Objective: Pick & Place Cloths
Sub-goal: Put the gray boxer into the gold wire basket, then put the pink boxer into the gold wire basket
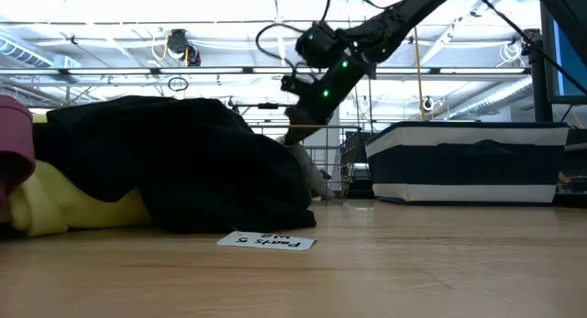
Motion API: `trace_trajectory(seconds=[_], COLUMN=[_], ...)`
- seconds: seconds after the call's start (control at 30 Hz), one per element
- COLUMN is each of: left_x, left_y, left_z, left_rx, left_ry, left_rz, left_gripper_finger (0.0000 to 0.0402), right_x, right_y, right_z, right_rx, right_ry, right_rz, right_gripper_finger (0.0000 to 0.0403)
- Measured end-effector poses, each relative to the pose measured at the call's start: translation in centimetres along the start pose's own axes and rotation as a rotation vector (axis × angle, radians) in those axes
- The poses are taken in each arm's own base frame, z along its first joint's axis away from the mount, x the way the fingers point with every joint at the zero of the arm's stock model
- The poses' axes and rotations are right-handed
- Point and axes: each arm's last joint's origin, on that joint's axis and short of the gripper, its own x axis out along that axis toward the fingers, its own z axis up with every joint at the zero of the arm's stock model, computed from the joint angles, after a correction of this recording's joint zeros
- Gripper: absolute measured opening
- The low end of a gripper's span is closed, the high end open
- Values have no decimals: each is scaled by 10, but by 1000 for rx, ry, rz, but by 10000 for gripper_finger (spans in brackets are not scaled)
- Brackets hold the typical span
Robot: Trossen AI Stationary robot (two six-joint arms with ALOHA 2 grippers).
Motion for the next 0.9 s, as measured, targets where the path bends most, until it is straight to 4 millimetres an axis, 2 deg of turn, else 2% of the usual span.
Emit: trace_trajectory(seconds=[0.23,0.53,0.9], left_x=[10,40,51], left_y=[-5,-19,-31], left_z=[-10,-30,-39], left_rx=[-9,-70,-139], left_ry=[31,126,199], left_rz=[-4,-60,-169], left_gripper_finger=[120,120,120], right_x=[-35,-90,-147], right_y=[-10,-13,-1], right_z=[19,39,53], right_rx=[15,5,-21], right_ry=[-74,-154,-249], right_rz=[-16,-8,37], right_gripper_finger=[201,202,203])
